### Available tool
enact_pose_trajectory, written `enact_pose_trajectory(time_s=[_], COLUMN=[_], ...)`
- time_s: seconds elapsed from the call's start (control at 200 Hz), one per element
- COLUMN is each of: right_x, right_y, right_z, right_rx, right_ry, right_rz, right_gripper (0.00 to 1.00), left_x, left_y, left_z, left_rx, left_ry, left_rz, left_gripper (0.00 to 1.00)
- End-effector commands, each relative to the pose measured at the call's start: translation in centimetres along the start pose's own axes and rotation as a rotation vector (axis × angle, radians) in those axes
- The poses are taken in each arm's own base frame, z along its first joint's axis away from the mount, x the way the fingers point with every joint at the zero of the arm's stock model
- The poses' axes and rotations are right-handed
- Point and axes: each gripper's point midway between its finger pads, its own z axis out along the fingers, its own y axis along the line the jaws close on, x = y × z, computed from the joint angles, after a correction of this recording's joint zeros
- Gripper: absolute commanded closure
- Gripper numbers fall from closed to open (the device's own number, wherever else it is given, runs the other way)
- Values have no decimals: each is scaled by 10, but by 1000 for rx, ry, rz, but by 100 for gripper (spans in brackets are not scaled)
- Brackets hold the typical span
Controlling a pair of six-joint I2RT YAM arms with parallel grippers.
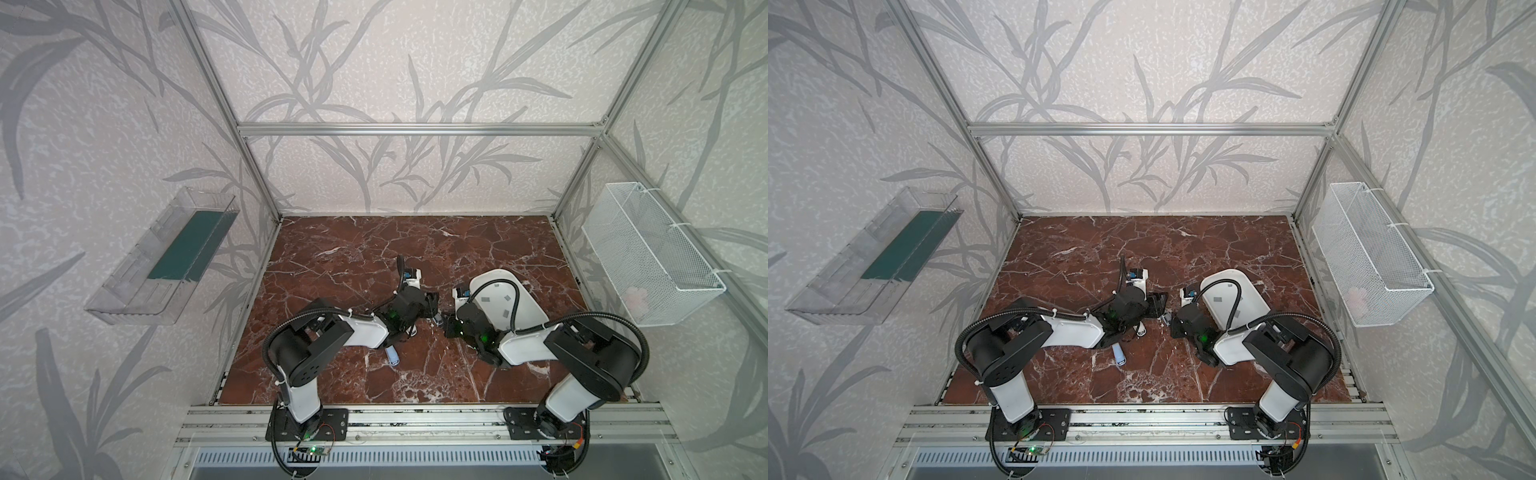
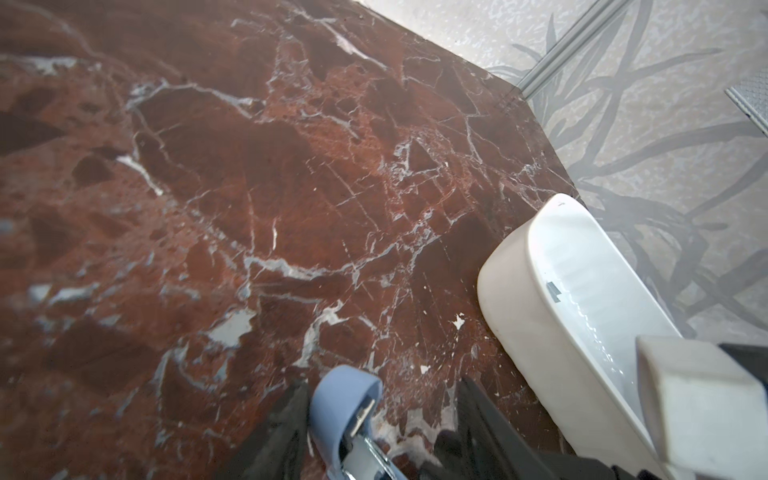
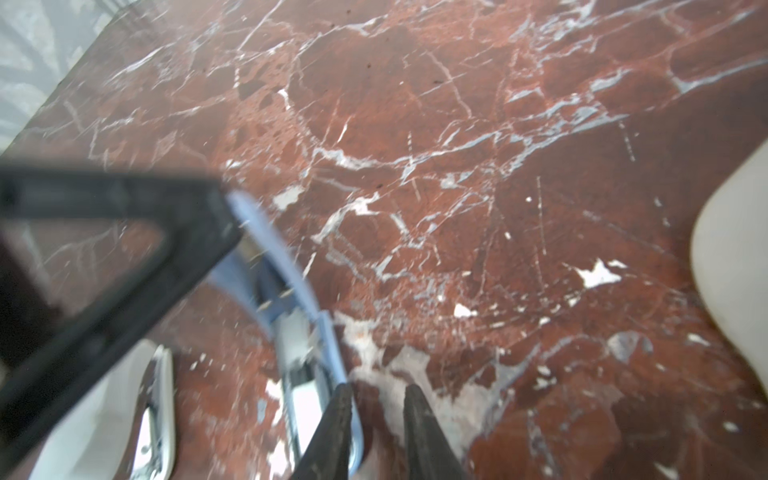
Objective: Load the staples into the stapler
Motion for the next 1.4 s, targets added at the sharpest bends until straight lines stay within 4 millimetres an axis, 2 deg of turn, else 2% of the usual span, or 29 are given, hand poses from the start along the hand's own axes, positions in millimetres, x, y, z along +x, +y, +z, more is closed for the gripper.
enact_pose_trajectory(time_s=[0.0, 0.205, 0.355, 0.43, 0.5, 0.575, 0.885, 1.21, 1.32, 1.4], right_x=[-2, -2, 2, 6, 8, 10, 18, 21, 19, 18], right_y=[15, 17, 41, 50, 48, 38, 28, 27, 24, 28], right_z=[-12, -23, -24, -21, -15, -11, 0, 9, 9, 6], right_rx=[-89, -107, -147, -114, -72, -22, 33, 45, 52, 28], right_ry=[-16, -21, 2, 12, 19, 12, 19, 21, 3, -5], right_rz=[-120, -179, -210, -235, -238, -218, -218, -236, -235, -225], right_gripper=[73, 69, 60, 58, 59, 59, 62, 77, 77, 67], left_x=[-1, 4, 6, 4, 0, -4, -14, -10, -10, -14], left_y=[-7, -17, -13, -11, -8, -6, 2, -2, 0, 5], left_z=[5, 8, 12, 11, 10, 9, 8, 8, 9, 9], left_rx=[41, 111, 113, 118, 119, 129, 146, 210, 214, 214], left_ry=[18, 24, 33, 29, 21, 14, 14, 35, 38, 33], left_rz=[117, 185, 212, 202, 186, 164, 128, 150, 148, 132], left_gripper=[42, 44, 44, 44, 44, 44, 44, 44, 44, 44])
